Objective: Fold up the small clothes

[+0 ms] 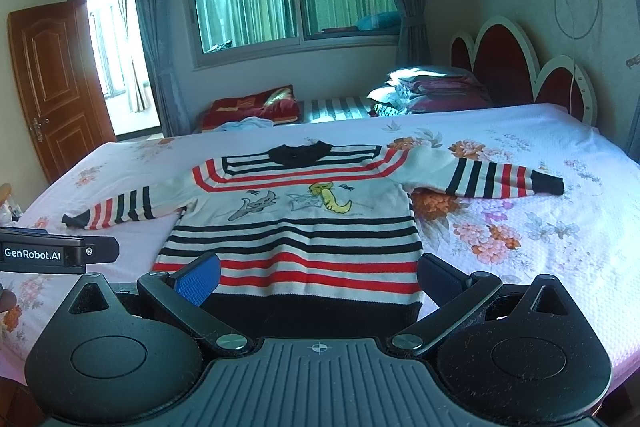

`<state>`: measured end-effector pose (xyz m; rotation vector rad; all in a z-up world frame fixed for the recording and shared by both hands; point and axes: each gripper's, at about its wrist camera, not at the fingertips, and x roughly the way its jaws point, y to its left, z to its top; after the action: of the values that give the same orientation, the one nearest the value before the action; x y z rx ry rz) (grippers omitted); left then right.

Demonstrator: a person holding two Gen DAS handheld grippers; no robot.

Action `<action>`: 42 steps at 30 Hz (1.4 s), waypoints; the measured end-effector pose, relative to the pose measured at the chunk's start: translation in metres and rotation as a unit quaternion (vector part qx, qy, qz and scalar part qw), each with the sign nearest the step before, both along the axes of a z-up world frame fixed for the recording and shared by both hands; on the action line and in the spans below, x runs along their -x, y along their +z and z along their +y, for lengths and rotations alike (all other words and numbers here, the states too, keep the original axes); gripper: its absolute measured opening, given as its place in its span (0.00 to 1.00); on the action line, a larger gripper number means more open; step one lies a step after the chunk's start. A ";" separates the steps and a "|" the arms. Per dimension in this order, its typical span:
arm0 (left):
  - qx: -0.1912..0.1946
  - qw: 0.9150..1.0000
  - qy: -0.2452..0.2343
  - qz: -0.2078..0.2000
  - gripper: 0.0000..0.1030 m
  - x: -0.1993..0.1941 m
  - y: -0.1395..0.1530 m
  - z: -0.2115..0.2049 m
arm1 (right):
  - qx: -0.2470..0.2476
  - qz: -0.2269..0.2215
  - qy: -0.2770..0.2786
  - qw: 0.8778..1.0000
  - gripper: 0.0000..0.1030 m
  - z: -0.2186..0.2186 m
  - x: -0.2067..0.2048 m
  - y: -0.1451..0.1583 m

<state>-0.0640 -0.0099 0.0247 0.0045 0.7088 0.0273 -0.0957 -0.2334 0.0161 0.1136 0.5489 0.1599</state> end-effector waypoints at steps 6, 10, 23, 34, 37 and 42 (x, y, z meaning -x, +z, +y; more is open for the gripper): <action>0.003 1.000 0.002 0.002 1.00 -0.006 -0.002 0.001 | 0.012 -0.002 -0.002 1.000 1.00 0.000 -0.005 0.000; 0.003 1.000 0.003 0.002 1.00 -0.010 -0.003 0.003 | 0.018 0.000 -0.005 1.000 1.00 -0.002 -0.010 0.000; -0.005 1.000 0.005 0.006 1.00 -0.041 -0.011 0.004 | 0.029 0.018 -0.015 0.999 1.00 -0.007 -0.035 -0.009; -0.003 1.000 0.013 0.018 1.00 -0.065 -0.015 0.006 | 0.019 0.026 -0.015 0.999 1.00 -0.011 -0.063 -0.013; -0.001 1.000 0.016 0.018 1.00 -0.070 -0.015 0.006 | 0.017 0.024 -0.014 0.999 1.00 -0.012 -0.070 -0.013; -0.003 1.000 0.016 0.017 1.00 -0.081 -0.015 0.005 | 0.014 0.025 -0.013 0.999 1.00 -0.015 -0.080 -0.015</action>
<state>0.0172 -0.0050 0.0100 -0.0012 0.7437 0.0607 -0.0160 -0.2486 0.0015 0.0970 0.5990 0.1233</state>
